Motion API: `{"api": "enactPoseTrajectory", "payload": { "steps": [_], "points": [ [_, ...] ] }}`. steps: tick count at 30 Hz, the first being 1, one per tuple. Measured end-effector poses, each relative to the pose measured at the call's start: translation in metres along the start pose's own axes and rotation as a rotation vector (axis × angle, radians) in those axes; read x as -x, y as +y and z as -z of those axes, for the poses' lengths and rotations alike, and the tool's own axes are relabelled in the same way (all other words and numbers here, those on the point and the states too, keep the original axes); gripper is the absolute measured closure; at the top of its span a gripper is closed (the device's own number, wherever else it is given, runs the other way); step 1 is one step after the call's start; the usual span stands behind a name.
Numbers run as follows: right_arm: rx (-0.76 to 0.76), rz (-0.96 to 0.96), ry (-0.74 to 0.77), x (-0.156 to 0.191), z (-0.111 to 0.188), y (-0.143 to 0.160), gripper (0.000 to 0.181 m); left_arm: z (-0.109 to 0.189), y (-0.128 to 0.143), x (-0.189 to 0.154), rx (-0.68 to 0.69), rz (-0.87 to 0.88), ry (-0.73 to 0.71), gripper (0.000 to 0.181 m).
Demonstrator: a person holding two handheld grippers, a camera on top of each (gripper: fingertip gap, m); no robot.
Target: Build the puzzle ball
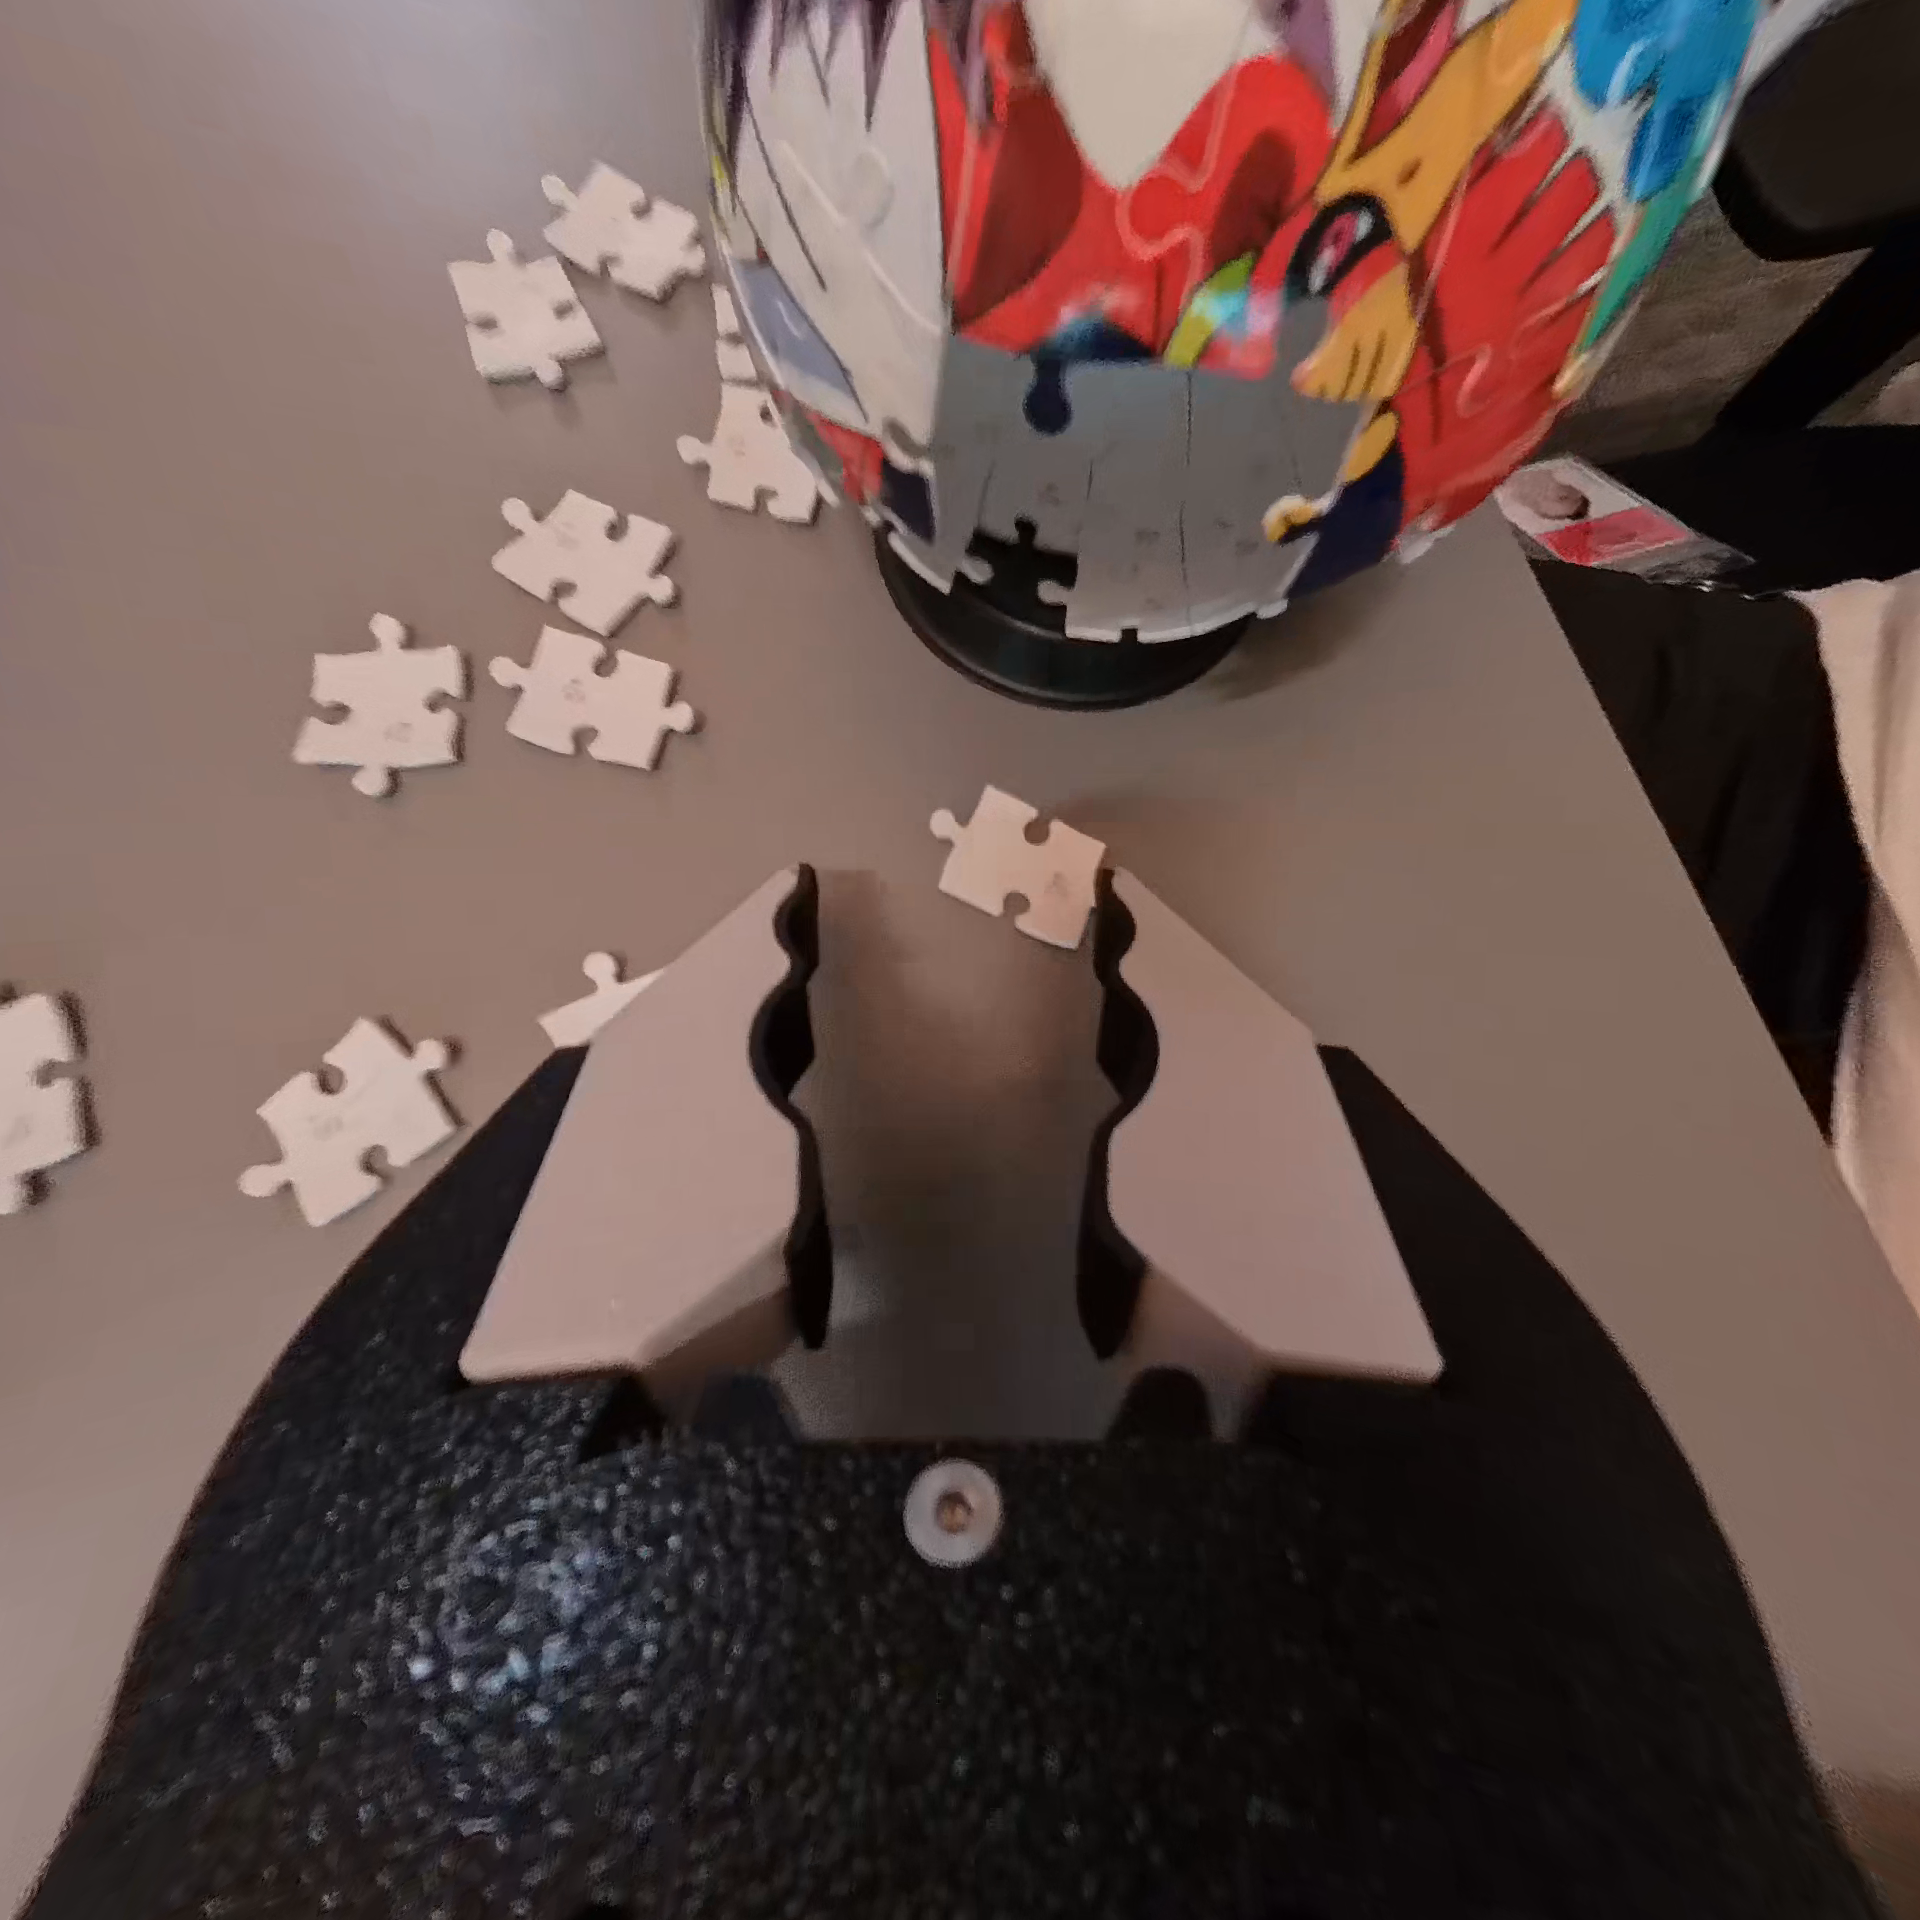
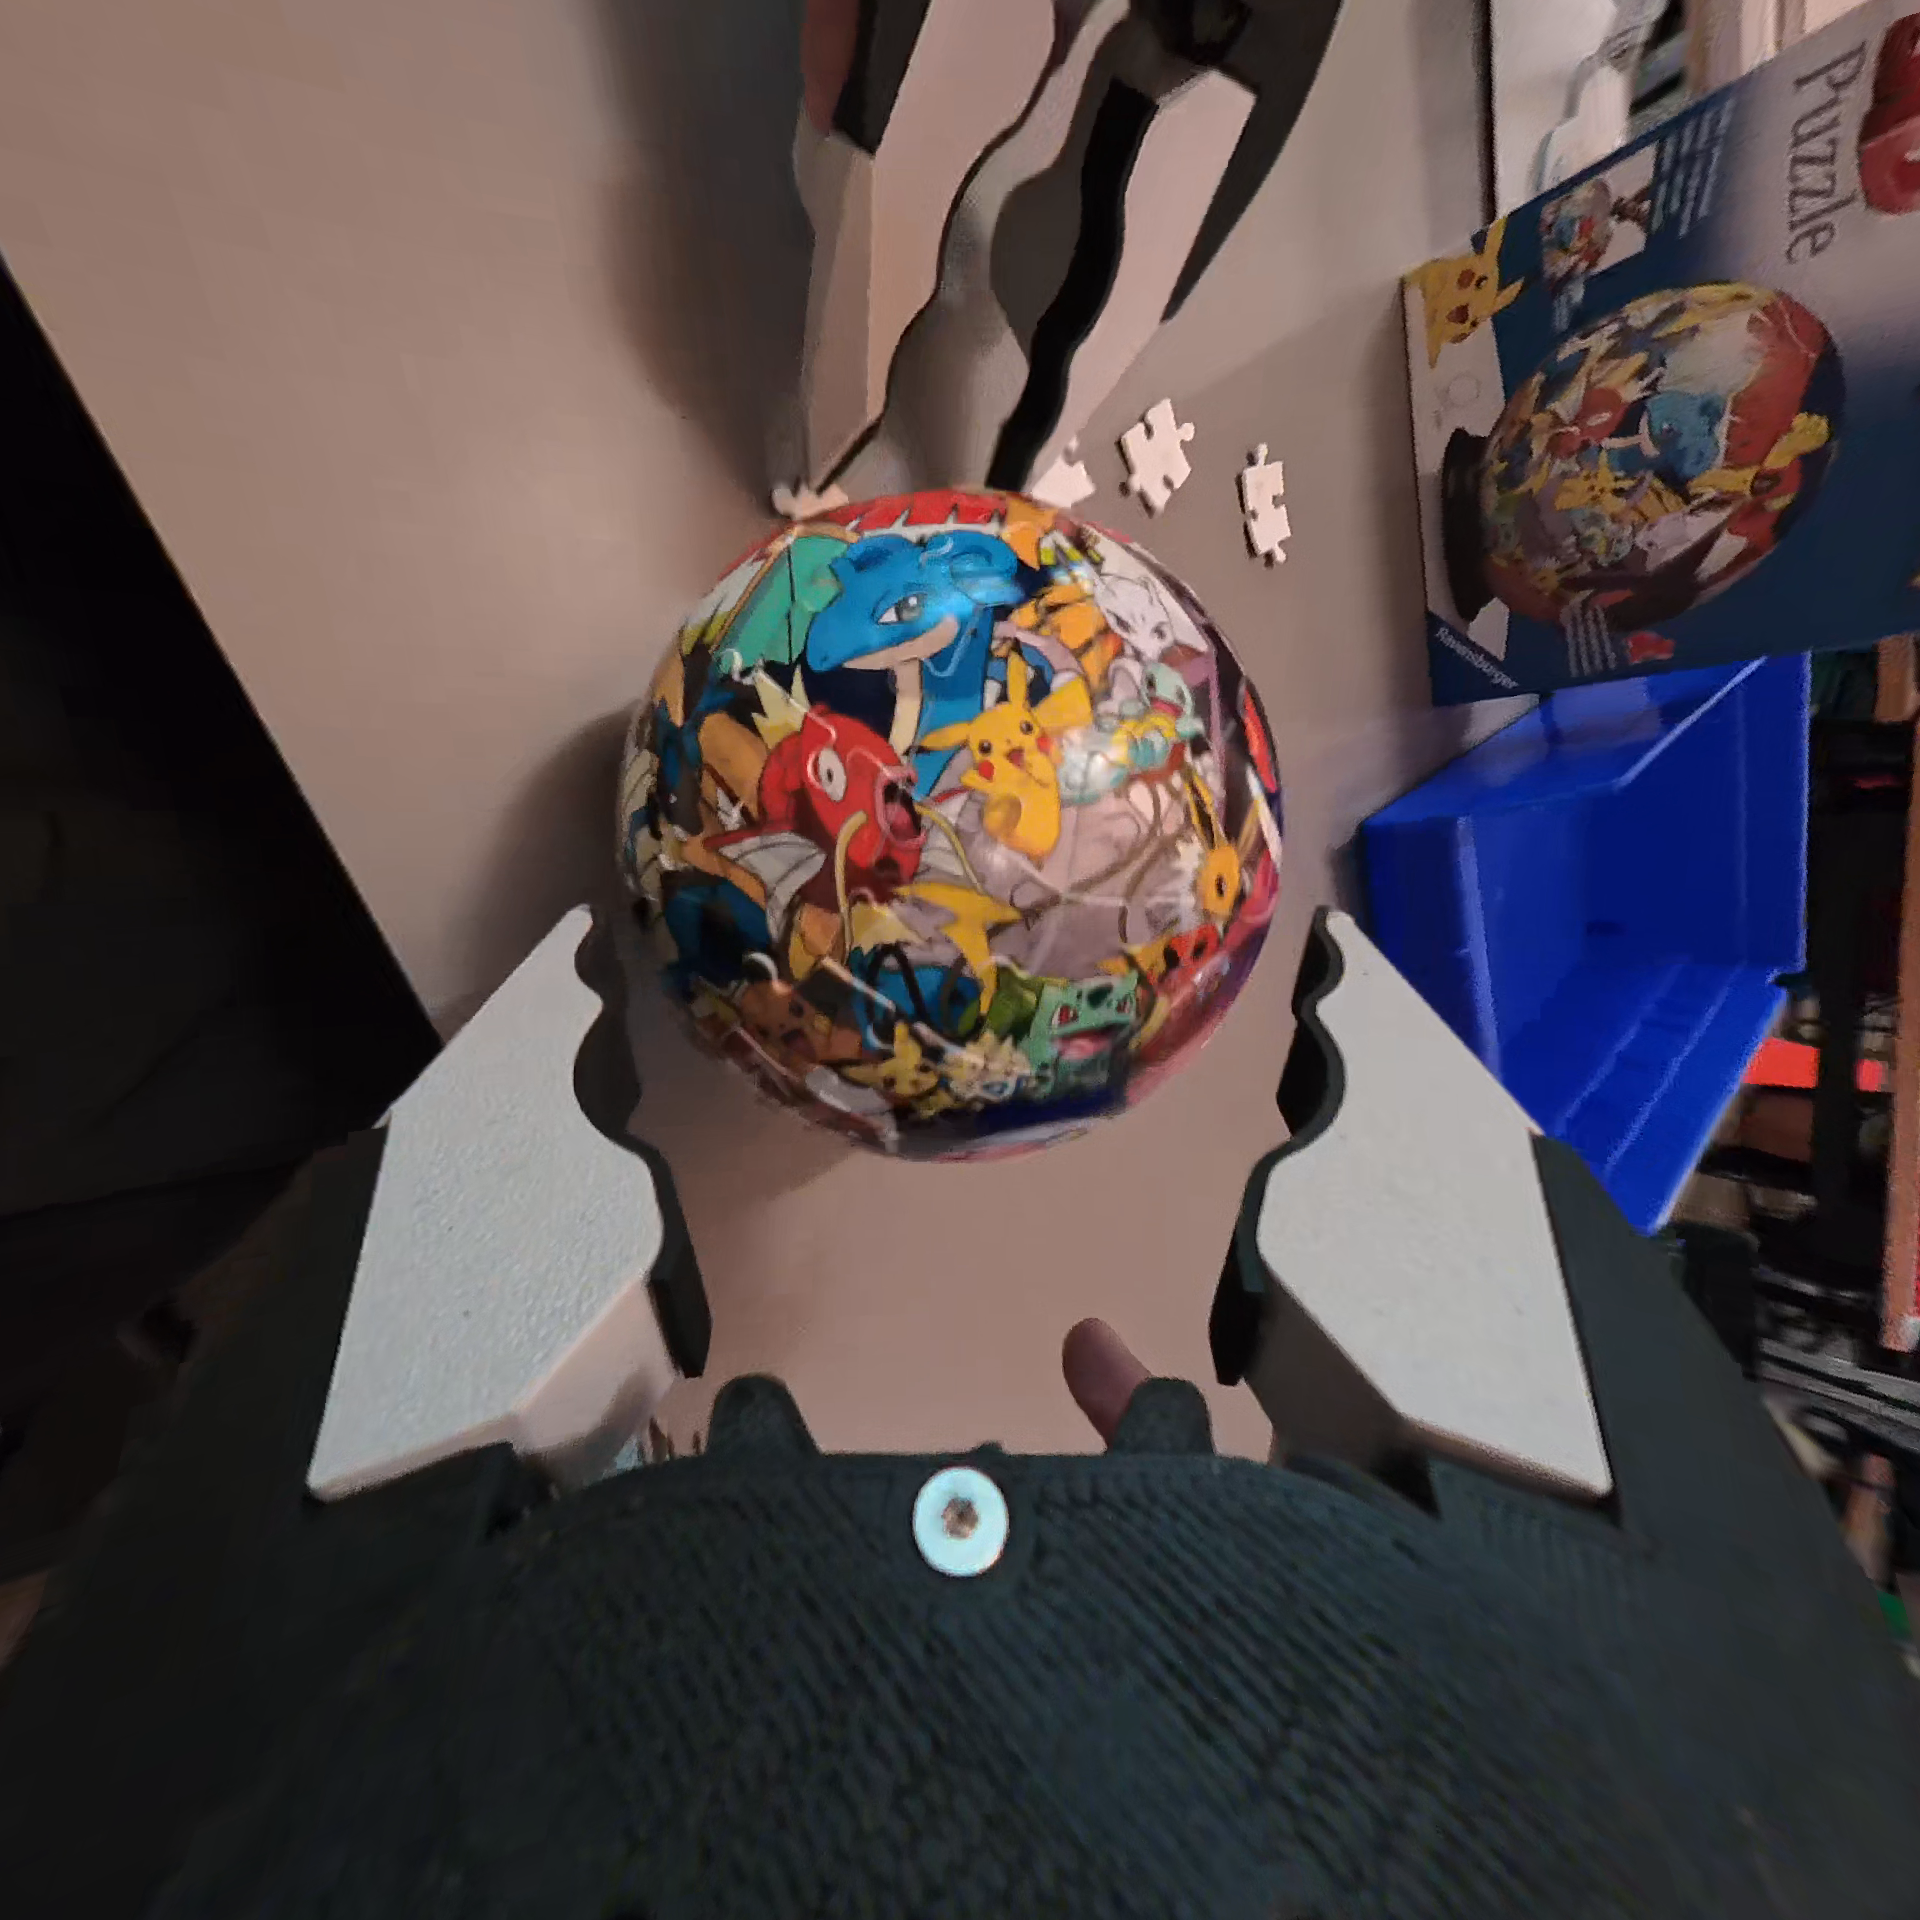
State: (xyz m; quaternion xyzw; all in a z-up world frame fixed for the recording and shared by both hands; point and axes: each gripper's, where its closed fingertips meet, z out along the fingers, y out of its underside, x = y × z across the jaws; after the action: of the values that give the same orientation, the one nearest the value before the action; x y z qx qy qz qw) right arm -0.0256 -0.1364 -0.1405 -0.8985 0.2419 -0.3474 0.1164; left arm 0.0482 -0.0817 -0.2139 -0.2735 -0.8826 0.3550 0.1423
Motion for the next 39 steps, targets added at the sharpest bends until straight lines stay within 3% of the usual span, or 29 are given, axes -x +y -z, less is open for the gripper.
{"api": "enactPoseTrajectory", "payload": {
  "steps": [6, 9, 16, 21, 27, 31, 39],
  "points": [
    [-0.185, -0.193, 0.13, -0.001, 0.014, 0.0, 0.057, 0.007, -0.012, -0.006, -0.101, -0.069, 0.02, 0.13],
    [-0.241, -0.316, 0.182, 0.001, 0.021, 0.005, 0.056, 0.004, 0.003, -0.013, -0.049, -0.142, 0.055, 0.149],
    [-0.249, -0.401, 0.285, 0.028, 0.034, 0.004, 0.064, -0.002, 0.016, -0.016, 0.001, -0.119, 0.083, 0.158],
    [-0.255, -0.437, 0.321, 0.052, 0.032, -0.004, 0.07, 0.006, 0.018, -0.041, 0.014, -0.082, 0.228, 0.164],
    [-0.27, -0.475, 0.317, 0.074, 0.017, -0.013, 0.072, 0.0, 0.013, -0.029, 0.016, -0.067, 0.147, 0.163],
    [-0.264, -0.492, 0.367, 0.072, 0.012, -0.014, 0.07, -0.008, 0.008, -0.043, 0.012, -0.082, 0.202, 0.163],
    [-0.249, -0.518, 0.434, 0.065, 0.028, -0.001, 0.075, -0.008, 0.002, -0.018, -0.011, -0.102, 0.061, 0.163]
  ]
}}
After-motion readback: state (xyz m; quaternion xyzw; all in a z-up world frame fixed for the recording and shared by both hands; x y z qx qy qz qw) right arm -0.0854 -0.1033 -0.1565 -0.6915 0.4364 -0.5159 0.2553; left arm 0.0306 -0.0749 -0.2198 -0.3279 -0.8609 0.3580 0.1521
